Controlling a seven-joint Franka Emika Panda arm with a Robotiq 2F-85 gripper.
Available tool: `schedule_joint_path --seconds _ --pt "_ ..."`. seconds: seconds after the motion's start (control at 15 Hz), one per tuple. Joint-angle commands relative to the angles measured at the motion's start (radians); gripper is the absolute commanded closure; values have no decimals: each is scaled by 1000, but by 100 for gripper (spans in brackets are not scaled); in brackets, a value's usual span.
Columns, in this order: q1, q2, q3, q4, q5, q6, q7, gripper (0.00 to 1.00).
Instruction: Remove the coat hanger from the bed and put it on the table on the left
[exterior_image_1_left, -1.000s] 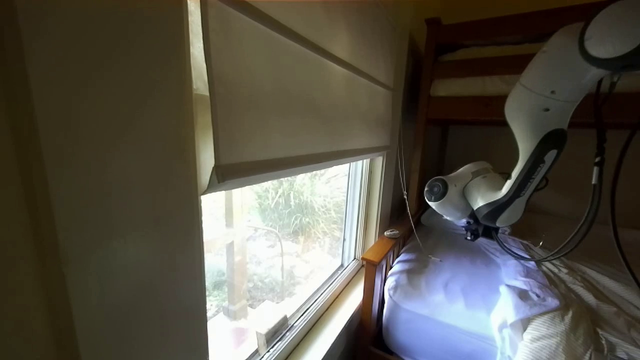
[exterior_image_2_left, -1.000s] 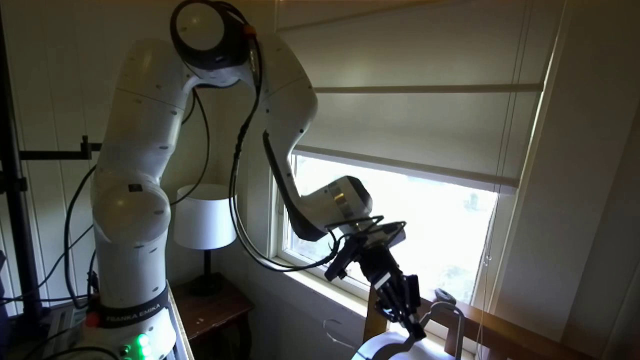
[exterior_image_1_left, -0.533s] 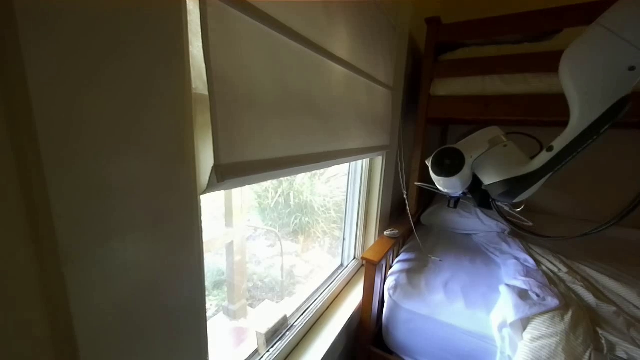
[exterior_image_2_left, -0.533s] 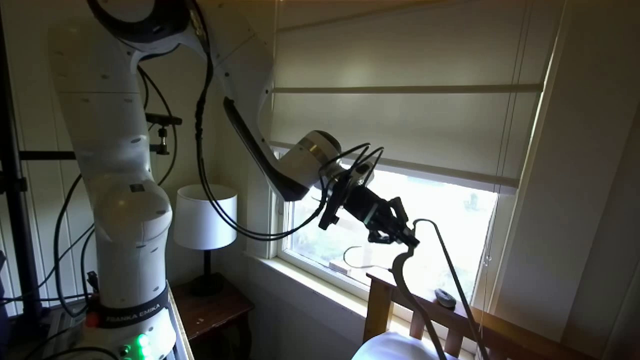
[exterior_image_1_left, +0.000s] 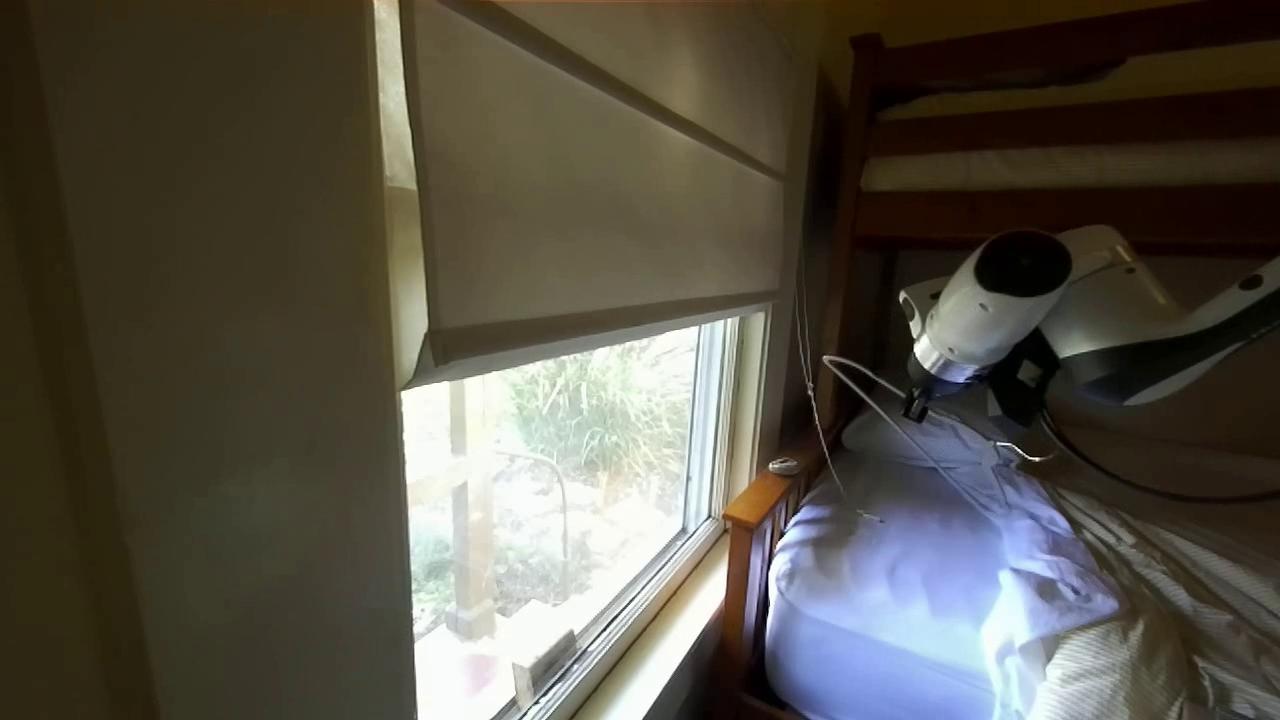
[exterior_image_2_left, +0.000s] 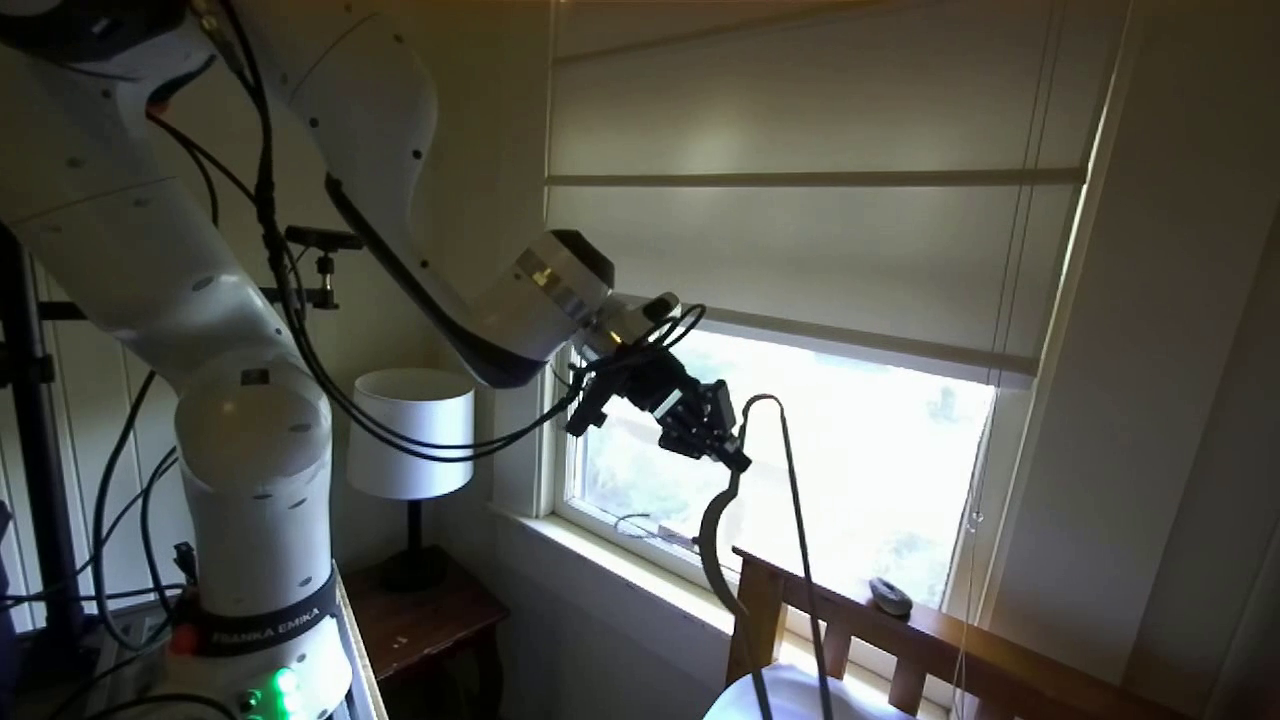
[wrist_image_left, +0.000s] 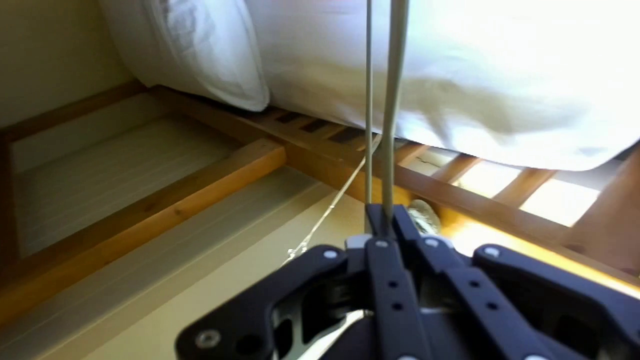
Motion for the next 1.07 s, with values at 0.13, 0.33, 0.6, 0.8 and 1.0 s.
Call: schedule_joint_path --seconds 0.13,0.33,0.6,0.8,1.0 --pt "-8 -77 -101 -34 124 256 -49 99" --pt "-14 -167 -161 -11 262 283 -96 99" --pt "43 -260 -243 -8 563 290 -248 99" --pt "68 -333 -259 -19 786 303 -346 99" --pt "134 -373 -277 -3 1022 293 -456 99"
